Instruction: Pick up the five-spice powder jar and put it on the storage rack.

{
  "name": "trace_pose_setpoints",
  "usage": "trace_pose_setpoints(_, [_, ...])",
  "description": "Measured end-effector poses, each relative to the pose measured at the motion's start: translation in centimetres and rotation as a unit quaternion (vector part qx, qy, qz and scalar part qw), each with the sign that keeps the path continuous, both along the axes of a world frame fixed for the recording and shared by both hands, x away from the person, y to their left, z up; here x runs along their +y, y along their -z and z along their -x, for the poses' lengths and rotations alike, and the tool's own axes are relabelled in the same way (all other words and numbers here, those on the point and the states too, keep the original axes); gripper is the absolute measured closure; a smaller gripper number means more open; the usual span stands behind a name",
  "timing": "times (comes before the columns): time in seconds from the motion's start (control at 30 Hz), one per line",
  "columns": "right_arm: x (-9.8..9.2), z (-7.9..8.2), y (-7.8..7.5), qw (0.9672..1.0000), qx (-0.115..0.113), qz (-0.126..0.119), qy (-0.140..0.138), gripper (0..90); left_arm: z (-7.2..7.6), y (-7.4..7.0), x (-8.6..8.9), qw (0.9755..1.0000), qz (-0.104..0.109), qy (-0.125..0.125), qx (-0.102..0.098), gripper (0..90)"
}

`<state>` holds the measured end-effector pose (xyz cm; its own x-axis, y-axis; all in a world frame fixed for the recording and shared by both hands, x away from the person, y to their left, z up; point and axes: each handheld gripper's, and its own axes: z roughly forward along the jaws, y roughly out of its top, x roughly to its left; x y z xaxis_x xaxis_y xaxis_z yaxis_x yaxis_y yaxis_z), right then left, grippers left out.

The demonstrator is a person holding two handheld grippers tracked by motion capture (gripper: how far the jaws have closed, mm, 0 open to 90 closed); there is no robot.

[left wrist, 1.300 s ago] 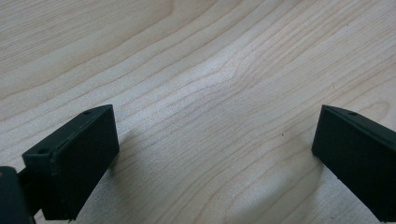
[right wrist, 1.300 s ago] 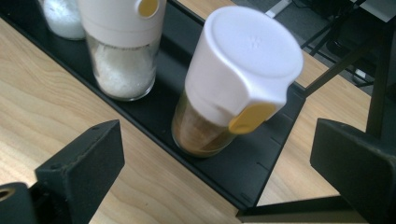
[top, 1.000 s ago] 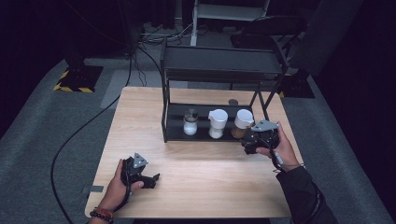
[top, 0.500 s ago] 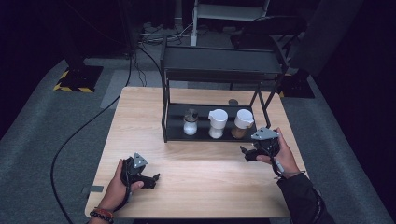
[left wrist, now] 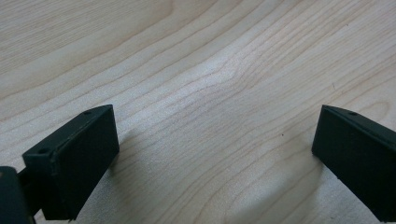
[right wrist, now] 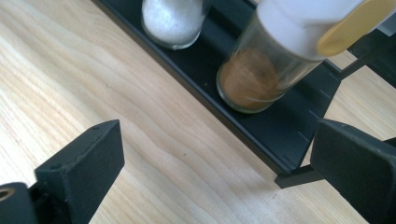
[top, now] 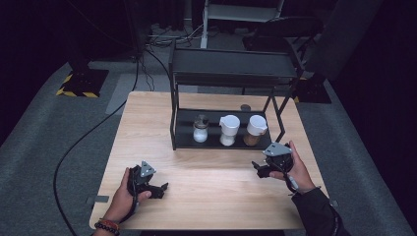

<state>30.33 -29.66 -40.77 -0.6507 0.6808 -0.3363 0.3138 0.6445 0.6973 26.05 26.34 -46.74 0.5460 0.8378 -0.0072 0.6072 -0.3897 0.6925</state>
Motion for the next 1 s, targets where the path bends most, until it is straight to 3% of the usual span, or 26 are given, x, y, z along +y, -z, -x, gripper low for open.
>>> trace_pose_setpoints(0.67, [-0.9, 1.5, 2.9, 0.9994, 0.013, 0.023, -0.021, 2.9, 0.0, 0.0, 0.0, 1.0000, 0.000, 0.000, 0.000, 0.6])
trace_pose_setpoints(1.0, [-1.8, 2.3, 3.8, 0.9989, 0.025, 0.036, -0.015, 2.9, 0.0, 0.0, 0.0, 1.0000, 0.000, 0.000, 0.000, 0.6])
